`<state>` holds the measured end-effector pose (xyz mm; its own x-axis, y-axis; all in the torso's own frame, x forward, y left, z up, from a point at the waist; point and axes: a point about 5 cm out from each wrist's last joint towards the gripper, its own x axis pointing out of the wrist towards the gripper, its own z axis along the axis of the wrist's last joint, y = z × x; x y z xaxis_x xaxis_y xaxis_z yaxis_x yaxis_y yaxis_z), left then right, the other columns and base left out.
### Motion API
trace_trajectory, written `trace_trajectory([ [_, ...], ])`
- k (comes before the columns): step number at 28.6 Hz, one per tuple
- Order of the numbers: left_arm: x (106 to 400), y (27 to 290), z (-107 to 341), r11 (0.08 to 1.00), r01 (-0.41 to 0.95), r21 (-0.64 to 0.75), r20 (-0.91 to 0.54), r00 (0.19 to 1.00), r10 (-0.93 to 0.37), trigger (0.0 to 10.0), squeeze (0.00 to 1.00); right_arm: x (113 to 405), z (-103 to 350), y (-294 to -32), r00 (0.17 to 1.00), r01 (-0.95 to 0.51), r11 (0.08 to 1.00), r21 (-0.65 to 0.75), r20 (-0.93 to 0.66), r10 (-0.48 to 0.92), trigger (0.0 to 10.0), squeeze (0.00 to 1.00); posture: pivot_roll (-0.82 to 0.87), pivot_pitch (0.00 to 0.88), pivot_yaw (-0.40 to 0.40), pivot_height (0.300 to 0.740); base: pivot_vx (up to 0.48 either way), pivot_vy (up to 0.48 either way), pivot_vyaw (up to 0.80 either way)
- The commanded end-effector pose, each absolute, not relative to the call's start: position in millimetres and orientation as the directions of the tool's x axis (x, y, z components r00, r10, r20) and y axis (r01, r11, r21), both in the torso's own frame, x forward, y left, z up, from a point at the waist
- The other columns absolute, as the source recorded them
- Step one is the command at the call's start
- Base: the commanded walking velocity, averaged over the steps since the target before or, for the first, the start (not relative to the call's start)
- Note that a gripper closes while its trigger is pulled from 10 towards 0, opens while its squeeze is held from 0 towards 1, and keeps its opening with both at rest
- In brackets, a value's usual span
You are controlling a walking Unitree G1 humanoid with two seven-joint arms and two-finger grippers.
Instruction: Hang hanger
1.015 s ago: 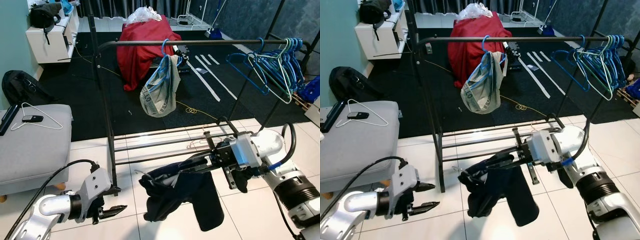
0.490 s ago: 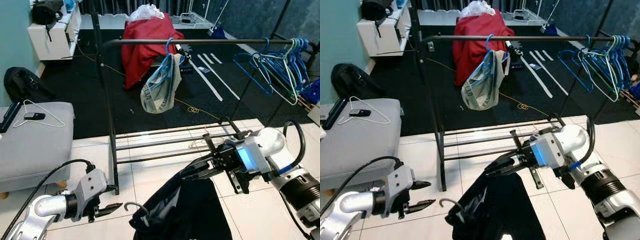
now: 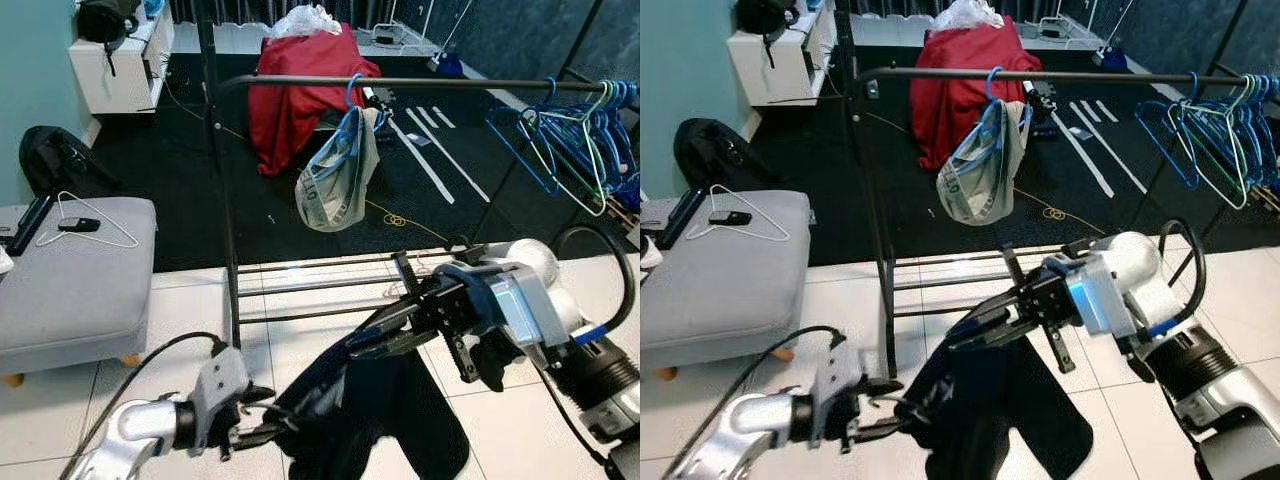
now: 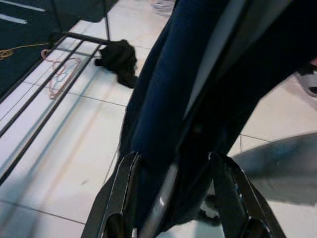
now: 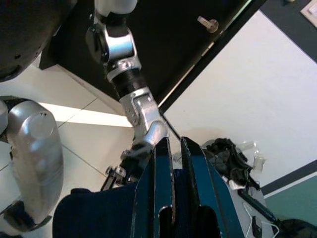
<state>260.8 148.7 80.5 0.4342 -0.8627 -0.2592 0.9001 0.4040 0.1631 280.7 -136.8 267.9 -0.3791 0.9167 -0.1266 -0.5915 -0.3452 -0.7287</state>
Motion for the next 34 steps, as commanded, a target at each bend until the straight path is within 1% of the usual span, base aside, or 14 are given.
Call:
trace_trajectory([
  [1,264.1,146.6,74.6,0.432,0.889,0.151,-0.249,0.457,-0.854,10.0,0.0,278.3,278.9,-137.5,-0.395,-0.556,-0.336,-0.76,-0.114,0.911,10.0,0.0,-0.14,0.154,-0.09,0.74,0.0,0.0,0.0],
  [4,270.3,143.9,76.3,0.452,0.878,0.16,-0.225,0.478,-0.849,10.0,0.0,278.6,278.2,-138.7,-0.393,-0.561,-0.341,-0.754,-0.12,0.912,10.0,0.0,-0.15,0.153,-0.088,0.74,0.0,0.0,0.0],
  [9,270.8,143.9,78.3,0.446,0.882,0.152,-0.219,0.47,-0.855,10.0,0.0,279.2,278.0,-140.0,-0.39,-0.564,-0.342,-0.752,-0.123,0.913,10.0,0.0,-0.15,0.154,-0.088,0.74,0.0,0.0,0.0],
  [10,269.3,145.7,79.1,0.434,0.889,0.143,-0.224,0.457,-0.861,8.2,0.0,279.9,278.1,-140.6,-0.386,-0.564,-0.34,-0.752,-0.124,0.914,10.0,0.0,-0.15,0.154,-0.091,0.74,0.0,0.0,0.0],
  [11,269.3,145.7,79.1,0.434,0.889,0.143,-0.224,0.457,-0.861,8.2,0.0,279.9,278.1,-140.6,-0.386,-0.564,-0.34,-0.752,-0.124,0.914,10.0,0.0,-0.15,0.154,-0.091,0.74,0.0,0.0,0.0],
  [12,266.9,148.6,79.0,0.412,0.901,0.135,-0.236,0.433,-0.87,0.0,0.0,280.6,277.5,-141.0,-0.383,-0.567,-0.34,-0.751,-0.126,0.915,10.0,0.0,-0.15,0.155,-0.092,0.74,0.0,0.0,0.0],
  [13,266.9,148.6,79.0,0.412,0.901,0.135,-0.236,0.433,-0.87,0.0,0.0,280.6,277.5,-141.0,-0.383,-0.567,-0.34,-0.751,-0.126,0.915,10.0,0.0,-0.15,0.155,-0.092,0.74,0.0,0.0,0.0],
  [14,263.5,153.5,80.6,0.381,0.915,0.131,-0.249,0.403,-0.881,0.0,0.0,281.7,275.9,-141.5,-0.377,-0.57,-0.341,-0.748,-0.132,0.917,10.0,0.0,-0.15,0.155,-0.094,0.74,0.0,0.0,0.0],
  [22,262.1,158.1,83.3,0.351,0.927,0.131,-0.256,0.374,-0.891,0.0,0.0,282.3,275.0,-142.0,-0.372,-0.574,-0.341,-0.745,-0.134,0.919,10.0,0.0,-0.15,0.153,-0.098,0.74,0.0,0.0,0.0],
  [27,255.1,160.5,95.3,0.288,0.95,0.123,-0.267,0.311,-0.912,0.0,0.0,282.2,272.0,-143.7,-0.365,-0.585,-0.332,-0.74,-0.126,0.923,10.0,0.0,-0.14,0.149,-0.104,0.74,0.0,0.0,0.0],
  [29,250.6,160.2,106.0,0.244,0.961,0.132,-0.272,0.272,-0.923,0.0,0.0,282.4,266.9,-145.4,-0.354,-0.595,-0.312,-0.741,-0.107,0.929,10.0,0.0,-0.09,0.124,-0.088,0.74,0.0,0.0,0.0],
  [31,249.6,160.0,109.5,0.23,0.964,0.136,-0.274,0.26,-0.926,0.0,0.0,282.5,265.1,-145.9,-0.35,-0.599,-0.305,-0.741,-0.101,0.931,10.0,0.0,-0.09,0.124,-0.088,0.74,0.0,0.0,0.0],
  [33,249.5,160.8,114.5,0.207,0.967,0.149,-0.289,0.243,-0.926,0.0,0.0,282.8,262.2,-146.3,-0.344,-0.602,-0.296,-0.741,-0.093,0.934,10.0,0.0,-0.08,0.102,-0.074,0.74,0.0,0.0,0.0],
  [34,252.1,164.2,123.0,0.168,0.969,0.18,-0.334,0.221,-0.916,0.0,0.0,283.8,259.1,-147.0,-0.331,-0.614,-0.273,-0.741,-0.072,0.941,10.0,0.0,-0.07,0.089,-0.062,0.74,0.0,0.0,0.0],
])
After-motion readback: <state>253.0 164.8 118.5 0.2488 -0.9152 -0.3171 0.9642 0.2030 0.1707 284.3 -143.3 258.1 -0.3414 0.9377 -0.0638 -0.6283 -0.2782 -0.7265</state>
